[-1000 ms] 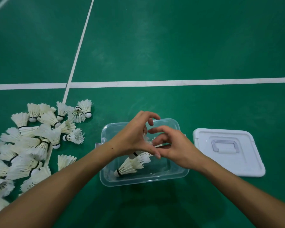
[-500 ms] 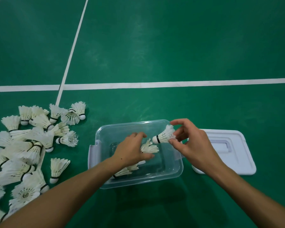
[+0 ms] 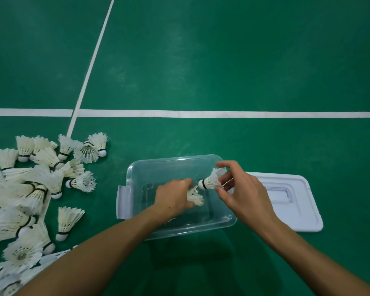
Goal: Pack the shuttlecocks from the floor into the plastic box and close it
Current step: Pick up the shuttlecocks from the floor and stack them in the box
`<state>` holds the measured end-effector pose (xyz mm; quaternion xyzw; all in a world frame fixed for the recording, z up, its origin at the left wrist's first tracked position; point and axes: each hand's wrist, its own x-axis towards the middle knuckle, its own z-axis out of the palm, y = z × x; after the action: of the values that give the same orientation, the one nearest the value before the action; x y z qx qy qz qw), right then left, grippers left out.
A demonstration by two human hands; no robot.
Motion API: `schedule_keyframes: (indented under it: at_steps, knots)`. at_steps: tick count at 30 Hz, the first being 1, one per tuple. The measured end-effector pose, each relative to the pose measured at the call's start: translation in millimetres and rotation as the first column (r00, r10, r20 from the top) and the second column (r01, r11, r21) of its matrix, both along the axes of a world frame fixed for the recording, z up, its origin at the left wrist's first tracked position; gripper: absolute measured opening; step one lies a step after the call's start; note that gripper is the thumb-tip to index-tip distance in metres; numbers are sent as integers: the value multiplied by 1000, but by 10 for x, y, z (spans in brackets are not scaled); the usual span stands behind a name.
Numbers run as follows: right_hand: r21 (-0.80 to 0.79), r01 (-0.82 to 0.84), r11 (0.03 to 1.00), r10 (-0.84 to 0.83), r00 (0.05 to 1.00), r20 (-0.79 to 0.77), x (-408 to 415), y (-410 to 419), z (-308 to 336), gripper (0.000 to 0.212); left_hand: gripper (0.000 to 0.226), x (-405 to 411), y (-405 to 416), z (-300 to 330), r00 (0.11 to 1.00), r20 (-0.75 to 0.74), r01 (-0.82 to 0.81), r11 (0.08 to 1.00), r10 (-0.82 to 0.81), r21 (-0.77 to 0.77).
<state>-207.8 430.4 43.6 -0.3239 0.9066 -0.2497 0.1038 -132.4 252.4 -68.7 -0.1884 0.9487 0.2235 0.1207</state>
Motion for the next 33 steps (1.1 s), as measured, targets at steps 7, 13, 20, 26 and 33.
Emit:
schedule_keyframes:
  at_steps: [7, 13, 20, 26, 33]
  knots:
    - [83, -83, 993, 88, 994, -63, 64, -10, -48, 49, 45, 207, -201, 119, 991, -89, -65, 946, 98, 316]
    - [60, -152, 987, 151, 988, 24, 95, -81, -189, 54, 44, 351, -207, 277, 982, -158, -22, 901, 100, 434]
    - [65, -116, 991, 93, 956, 279, 101, -156, -349, 59, 51, 411, -230, 262, 975, -174, -28, 861, 134, 507]
    - [123, -136, 983, 84, 930, 358, 51, -165, -320, 57, 44, 372, -233, 283, 988, -135, 9, 859, 70, 512]
    - [284, -223, 933, 130, 941, 312, 58, -208, -117, 77, 40, 282, -84, 205, 996, -71, -19, 868, 62, 497]
